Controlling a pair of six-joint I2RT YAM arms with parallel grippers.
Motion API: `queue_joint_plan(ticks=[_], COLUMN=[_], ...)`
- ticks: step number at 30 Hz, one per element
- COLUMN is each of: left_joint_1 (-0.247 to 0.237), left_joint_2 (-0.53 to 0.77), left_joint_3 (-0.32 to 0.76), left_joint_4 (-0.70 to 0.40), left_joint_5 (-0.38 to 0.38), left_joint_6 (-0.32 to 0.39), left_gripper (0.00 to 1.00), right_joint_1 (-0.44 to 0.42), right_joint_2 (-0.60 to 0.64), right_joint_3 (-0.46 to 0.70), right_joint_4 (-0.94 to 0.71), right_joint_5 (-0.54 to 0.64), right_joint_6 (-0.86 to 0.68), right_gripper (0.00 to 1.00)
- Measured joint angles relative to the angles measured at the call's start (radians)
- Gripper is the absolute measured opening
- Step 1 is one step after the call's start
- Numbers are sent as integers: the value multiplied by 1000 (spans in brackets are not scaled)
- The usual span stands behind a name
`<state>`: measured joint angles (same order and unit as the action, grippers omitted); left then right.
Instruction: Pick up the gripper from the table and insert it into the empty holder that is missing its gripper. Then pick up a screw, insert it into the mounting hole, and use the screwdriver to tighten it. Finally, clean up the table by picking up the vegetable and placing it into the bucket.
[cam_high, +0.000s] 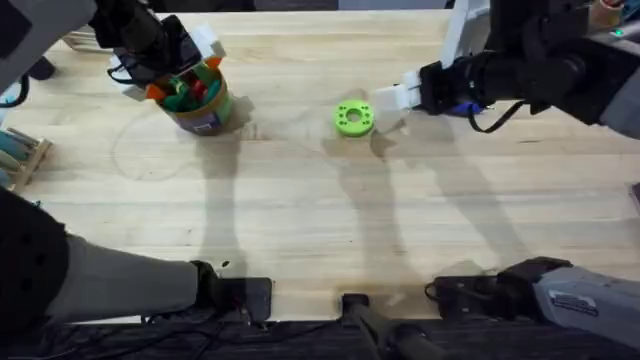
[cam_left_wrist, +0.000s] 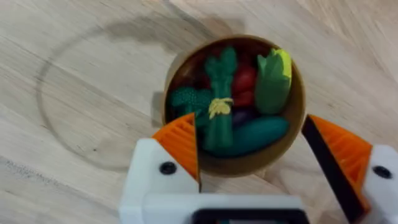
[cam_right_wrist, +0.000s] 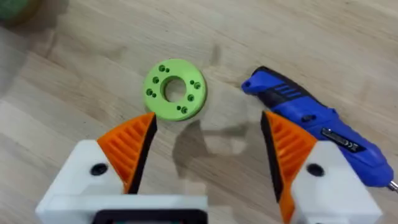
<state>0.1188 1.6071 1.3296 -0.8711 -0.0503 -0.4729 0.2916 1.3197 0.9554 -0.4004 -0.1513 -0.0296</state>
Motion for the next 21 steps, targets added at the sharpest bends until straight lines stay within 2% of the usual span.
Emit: queue_joint_plan(ticks=[5, 10, 16, 21], left_joint_1=[0, 0, 0, 1], left_joint_2=[-1, -72, -317, -480], left_joint_3=[6, 75, 161, 165], left_joint_4=[-10, -115, -319, -482], left_joint_5=[-3, -3, 19, 146], left_joint_6=[3, 50, 203, 354], left_gripper=[986, 987, 988, 987], right_joint_1=[0, 0, -5, -6], right_joint_2=[0, -67, -231, -335], right_joint_3=[1, 24, 59, 60], right_joint_4=[-2, -106, -167, -222], right_joint_5=[0, 0, 0, 0], right_joint_6=[0, 0, 0, 0], right_gripper=[980, 982, 981, 981])
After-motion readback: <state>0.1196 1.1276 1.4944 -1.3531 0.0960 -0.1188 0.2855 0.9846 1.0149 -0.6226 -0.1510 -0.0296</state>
